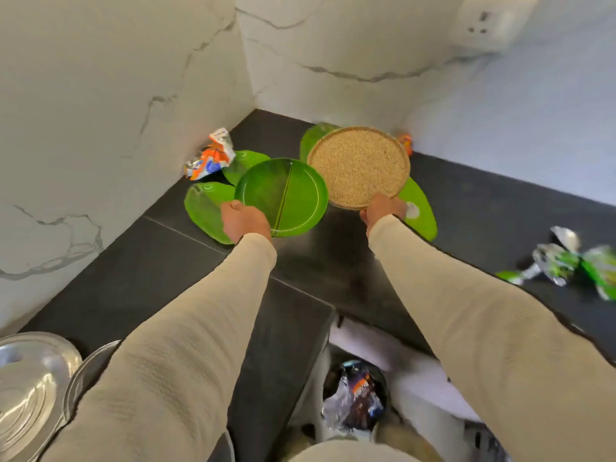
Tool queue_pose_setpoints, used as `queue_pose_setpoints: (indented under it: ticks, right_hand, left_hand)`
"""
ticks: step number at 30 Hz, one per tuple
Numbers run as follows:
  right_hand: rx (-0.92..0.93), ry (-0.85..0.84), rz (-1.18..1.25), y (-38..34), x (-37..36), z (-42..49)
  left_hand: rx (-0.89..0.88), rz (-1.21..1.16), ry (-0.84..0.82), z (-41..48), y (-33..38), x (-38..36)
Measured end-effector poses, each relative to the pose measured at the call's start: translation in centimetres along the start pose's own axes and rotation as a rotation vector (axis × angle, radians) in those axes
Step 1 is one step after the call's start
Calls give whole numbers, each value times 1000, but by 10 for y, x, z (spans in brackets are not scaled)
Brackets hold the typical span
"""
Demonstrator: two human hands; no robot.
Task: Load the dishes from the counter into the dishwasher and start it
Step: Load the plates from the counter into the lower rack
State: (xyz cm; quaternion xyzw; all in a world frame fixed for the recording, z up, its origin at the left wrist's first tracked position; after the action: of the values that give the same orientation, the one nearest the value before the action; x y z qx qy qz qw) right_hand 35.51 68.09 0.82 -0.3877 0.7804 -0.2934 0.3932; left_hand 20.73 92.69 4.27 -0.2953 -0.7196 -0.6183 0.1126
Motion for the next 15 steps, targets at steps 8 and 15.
queue_pose_setpoints:
  ticks: [8, 15]
  right_hand:
    - [179, 349, 81, -25, 211, -100]
    - [201, 574, 224, -14, 406, -189]
  left_hand:
    - [-252, 35, -294, -135, -42, -13]
    - [-404, 94, -519, -292, -120, -19]
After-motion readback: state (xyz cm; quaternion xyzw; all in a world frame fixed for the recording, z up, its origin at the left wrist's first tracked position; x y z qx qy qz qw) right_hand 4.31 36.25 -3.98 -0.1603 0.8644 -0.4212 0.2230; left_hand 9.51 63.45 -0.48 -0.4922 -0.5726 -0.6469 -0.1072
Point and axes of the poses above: each hand's wrist, its own z-axis towards the middle knuckle, its own x-axis out of the back of the hand, y = z × x, the point moved 6 cm from there along z, towards the middle knuckle, and after that the axes turned 14 degrees about z, right-handed, at the moved point
